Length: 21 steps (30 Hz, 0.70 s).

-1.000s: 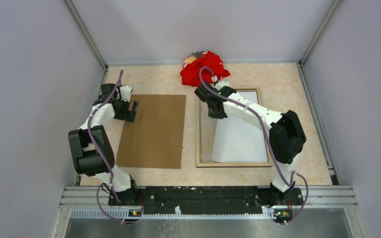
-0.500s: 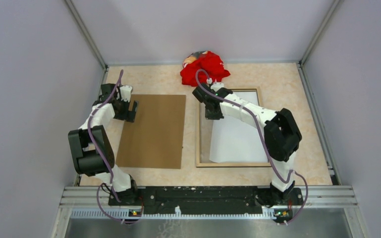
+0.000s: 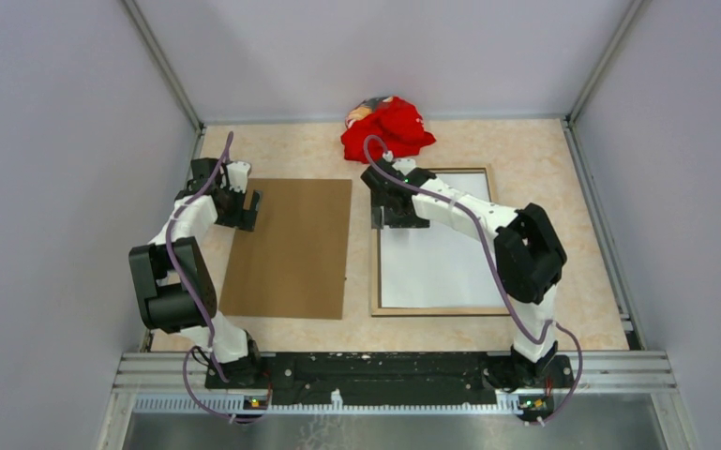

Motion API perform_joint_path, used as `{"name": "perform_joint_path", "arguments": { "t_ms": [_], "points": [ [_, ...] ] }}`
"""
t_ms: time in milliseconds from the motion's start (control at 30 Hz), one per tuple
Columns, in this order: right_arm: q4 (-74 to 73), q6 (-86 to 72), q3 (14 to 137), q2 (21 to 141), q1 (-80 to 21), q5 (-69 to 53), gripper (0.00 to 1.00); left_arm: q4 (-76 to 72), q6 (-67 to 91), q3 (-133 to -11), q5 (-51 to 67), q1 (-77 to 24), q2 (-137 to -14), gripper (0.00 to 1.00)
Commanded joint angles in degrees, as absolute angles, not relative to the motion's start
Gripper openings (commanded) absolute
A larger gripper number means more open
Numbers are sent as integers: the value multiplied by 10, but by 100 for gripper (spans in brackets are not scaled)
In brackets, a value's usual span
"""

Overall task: Put the photo into the frame
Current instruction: Turn over the photo from the photo frame.

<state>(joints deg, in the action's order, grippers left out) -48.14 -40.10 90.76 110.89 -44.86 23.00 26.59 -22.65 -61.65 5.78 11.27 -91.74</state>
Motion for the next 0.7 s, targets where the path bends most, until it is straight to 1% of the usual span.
{"name": "perform_joint_path", "arguments": {
  "t_ms": [0, 133, 233, 400, 533, 667],
  "points": [
    [-463, -380, 909, 1084, -453, 216, 89, 253, -227, -625, 66, 115, -904, 99],
    [-448, -366, 897, 1071, -454, 190, 98, 253, -226, -622, 69, 115, -906, 99],
    [-427, -361, 893, 1056, -455, 171, 99, 258, -226, -627, 65, 115, -910, 99],
    [-399, -363, 921, 1060, -475, 127, 99, 265, -235, -649, 55, 121, -916, 99],
    [-363, -376, 940, 1084, -508, 92, 99, 280, -245, -686, 43, 143, -927, 99],
    [-319, -413, 940, 1120, -517, 31, 98, 278, -253, -704, 21, 172, -941, 99]
  ]
}}
